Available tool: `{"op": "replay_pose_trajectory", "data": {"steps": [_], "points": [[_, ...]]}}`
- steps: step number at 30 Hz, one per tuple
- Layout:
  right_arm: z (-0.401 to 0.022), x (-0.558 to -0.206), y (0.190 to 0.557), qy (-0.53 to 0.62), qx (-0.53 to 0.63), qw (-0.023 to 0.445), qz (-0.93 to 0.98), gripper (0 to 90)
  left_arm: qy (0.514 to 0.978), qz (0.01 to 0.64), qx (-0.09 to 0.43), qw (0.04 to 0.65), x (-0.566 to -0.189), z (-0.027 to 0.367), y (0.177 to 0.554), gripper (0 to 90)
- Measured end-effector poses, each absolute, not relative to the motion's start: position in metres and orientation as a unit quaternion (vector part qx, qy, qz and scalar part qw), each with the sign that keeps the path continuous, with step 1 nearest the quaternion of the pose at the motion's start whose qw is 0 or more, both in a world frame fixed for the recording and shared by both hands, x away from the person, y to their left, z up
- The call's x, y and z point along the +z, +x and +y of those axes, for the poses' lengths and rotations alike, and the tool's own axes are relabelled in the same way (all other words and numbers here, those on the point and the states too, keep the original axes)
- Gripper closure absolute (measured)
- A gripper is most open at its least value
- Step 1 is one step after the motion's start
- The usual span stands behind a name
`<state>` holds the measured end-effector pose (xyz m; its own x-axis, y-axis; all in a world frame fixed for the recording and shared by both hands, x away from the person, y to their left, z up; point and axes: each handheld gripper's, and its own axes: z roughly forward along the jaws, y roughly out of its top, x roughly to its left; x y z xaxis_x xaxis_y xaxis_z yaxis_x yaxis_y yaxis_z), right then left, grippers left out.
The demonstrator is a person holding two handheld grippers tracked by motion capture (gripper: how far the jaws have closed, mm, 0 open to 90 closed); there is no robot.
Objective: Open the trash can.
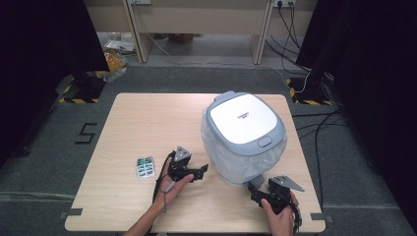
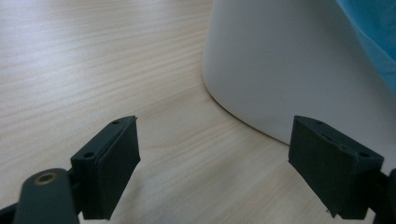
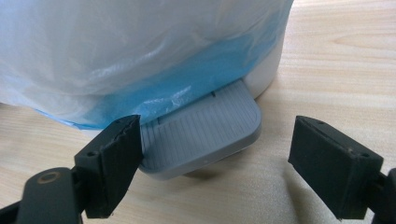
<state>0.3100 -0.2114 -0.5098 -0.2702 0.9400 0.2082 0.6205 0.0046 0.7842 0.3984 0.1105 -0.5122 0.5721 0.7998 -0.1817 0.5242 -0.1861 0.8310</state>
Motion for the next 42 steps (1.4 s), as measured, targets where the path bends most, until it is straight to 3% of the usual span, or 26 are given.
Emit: {"op": "replay_pose_trajectory", "data": {"steps": [16,21,24,35,39,42], "points": [[-0.211,-0.506,0.313,0.524,0.44,0.195,0.703,22.1,0.754,0.447,0.166,0.452,-0.508,0.1,0.418,16.5],[-0.2,-0.512,0.311,0.537,0.425,0.203,0.7,15.0,0.743,0.464,0.15,0.458,-0.511,0.1,0.422,16.8],[-0.192,-0.513,0.309,0.528,0.4,0.223,0.716,14.2,0.74,0.468,0.147,0.46,-0.51,0.099,0.428,18.6],[-0.174,-0.514,0.304,0.503,0.413,0.203,0.732,14.2,0.73,0.485,0.138,0.461,-0.509,0.104,0.454,22.1],[-0.17,-0.514,0.302,0.493,0.418,0.199,0.737,18.2,0.731,0.484,0.146,0.459,-0.508,0.116,0.451,21.3],[-0.17,-0.51,0.298,0.477,0.419,0.221,0.74,21.8,0.729,0.485,0.149,0.459,-0.505,0.129,0.444,21.0]]}}
